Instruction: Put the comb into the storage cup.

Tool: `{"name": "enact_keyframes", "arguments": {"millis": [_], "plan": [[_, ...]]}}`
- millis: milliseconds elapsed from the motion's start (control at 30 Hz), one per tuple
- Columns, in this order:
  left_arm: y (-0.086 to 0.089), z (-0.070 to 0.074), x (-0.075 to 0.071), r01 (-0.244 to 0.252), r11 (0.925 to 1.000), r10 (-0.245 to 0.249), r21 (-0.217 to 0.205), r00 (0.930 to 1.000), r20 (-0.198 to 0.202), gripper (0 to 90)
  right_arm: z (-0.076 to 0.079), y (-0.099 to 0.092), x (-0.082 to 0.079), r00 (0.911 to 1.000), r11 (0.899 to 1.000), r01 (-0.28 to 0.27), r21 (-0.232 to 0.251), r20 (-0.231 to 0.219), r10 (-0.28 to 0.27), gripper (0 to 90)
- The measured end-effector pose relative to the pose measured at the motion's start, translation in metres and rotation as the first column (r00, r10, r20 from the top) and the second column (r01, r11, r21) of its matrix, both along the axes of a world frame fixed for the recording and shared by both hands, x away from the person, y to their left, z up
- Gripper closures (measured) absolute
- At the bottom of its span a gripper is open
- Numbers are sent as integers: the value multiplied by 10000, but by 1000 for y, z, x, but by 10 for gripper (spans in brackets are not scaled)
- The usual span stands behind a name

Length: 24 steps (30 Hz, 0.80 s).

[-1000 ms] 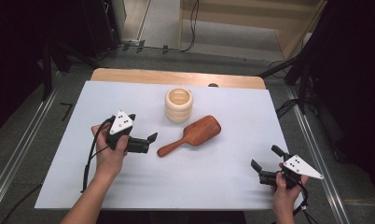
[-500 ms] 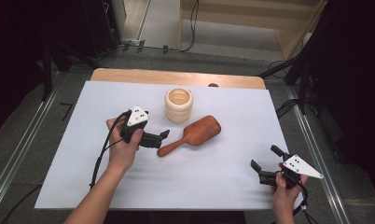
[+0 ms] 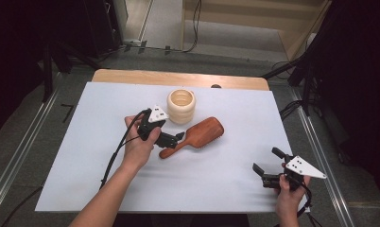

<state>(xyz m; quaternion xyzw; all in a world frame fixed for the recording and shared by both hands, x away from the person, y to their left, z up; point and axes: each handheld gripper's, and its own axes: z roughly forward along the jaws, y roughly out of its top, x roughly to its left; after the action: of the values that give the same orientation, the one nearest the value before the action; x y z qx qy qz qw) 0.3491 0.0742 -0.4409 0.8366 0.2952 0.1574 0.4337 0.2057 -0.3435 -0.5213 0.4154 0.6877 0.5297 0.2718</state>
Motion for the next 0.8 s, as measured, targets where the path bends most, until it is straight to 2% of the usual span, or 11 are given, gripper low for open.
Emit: {"name": "enact_keyframes", "arguments": {"millis": [333,433,567,667,733,800], "plan": [[-16,-9,4,471,9976,-447,515,9979,-471,0,0,1,1,9999,9999,-5,-134,-118,4,0],[-20,-13,5,460,9959,-413,772,9973,-614,35,-1,3,2,9997,9997,-43,-247,-238,37,0],[-24,-17,5,588,9937,-508,954,9952,-842,36,-1,4,3,9996,9995,-100,-310,-258,92,0],[-26,-20,5,509,9895,-405,1356,9961,-782,97,-1,3,3,9996,9995,-105,-309,-281,97,0],[-27,-22,7,610,9875,-459,1455,9935,-1045,142,-1,4,3,9995,9995,-93,-309,-304,83,0],[-29,-24,7,760,9843,-550,1594,9897,-1324,144,-1,4,3,9994,9994,-109,-324,-346,98,0]]}}
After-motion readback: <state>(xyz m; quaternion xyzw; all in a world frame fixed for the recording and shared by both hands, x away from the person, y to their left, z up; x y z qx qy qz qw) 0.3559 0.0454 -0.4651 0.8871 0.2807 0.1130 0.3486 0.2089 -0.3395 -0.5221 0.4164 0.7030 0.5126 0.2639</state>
